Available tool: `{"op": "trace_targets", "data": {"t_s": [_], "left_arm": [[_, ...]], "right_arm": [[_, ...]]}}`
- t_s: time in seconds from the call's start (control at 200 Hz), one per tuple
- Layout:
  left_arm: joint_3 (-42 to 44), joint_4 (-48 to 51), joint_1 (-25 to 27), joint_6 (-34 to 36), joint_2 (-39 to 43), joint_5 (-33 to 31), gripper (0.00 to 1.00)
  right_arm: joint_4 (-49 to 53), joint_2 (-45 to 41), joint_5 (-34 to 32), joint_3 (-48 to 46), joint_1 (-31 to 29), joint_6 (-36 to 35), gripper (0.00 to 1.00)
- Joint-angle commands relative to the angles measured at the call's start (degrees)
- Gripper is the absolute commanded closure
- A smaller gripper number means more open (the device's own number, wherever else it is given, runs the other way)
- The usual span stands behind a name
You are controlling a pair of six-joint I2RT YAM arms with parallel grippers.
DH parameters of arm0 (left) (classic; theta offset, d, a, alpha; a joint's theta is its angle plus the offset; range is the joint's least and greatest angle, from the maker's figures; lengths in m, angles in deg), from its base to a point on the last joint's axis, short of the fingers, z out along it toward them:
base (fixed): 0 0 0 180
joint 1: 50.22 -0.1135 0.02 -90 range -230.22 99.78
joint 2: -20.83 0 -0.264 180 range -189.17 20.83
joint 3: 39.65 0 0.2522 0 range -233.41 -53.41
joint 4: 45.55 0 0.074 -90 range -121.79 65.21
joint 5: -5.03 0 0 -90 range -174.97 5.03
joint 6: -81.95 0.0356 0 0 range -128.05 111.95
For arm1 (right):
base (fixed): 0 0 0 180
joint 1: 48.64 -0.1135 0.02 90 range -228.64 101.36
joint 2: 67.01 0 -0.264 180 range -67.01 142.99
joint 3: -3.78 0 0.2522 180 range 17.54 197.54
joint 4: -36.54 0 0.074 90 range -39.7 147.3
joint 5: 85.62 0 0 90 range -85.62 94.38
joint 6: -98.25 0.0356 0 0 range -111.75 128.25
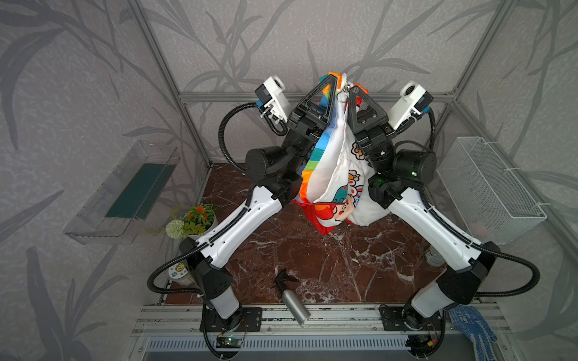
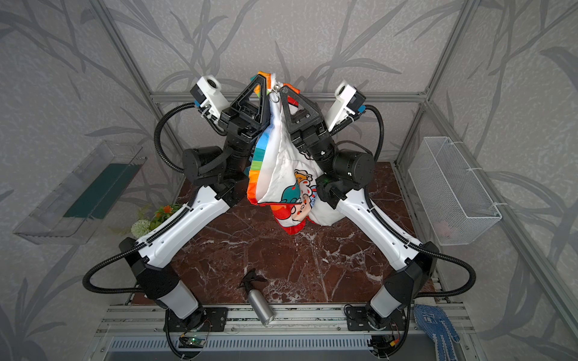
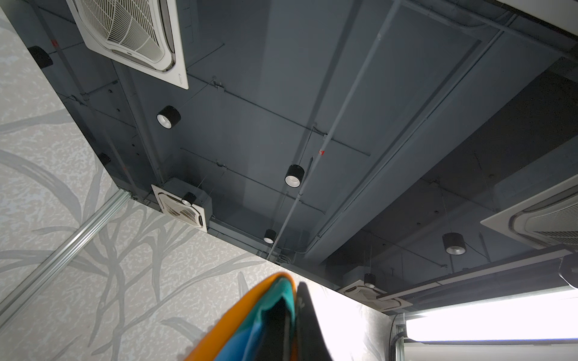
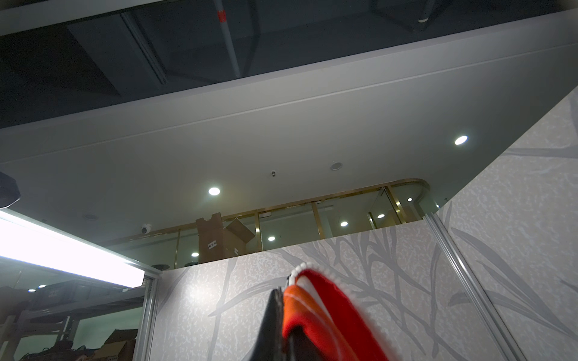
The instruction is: Zip up the jacket
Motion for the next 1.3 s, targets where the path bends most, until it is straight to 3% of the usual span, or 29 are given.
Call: {"op": "trace_targets", "data": {"t_s": [0.0, 1.295], "left_arm": [[-1.7, -3.3, 0.5, -0.9, 0.4, 0.4, 1.00], [-0.6, -4.6, 0.5, -0.9, 1.2, 0.0, 1.00]], "right_arm": [[-2.5, -1.2, 0.4, 0.3, -0.3, 0.0, 1.00], [-2.2, -0.6, 0.4, 0.8, 0.0, 0.1, 1.00]]}}
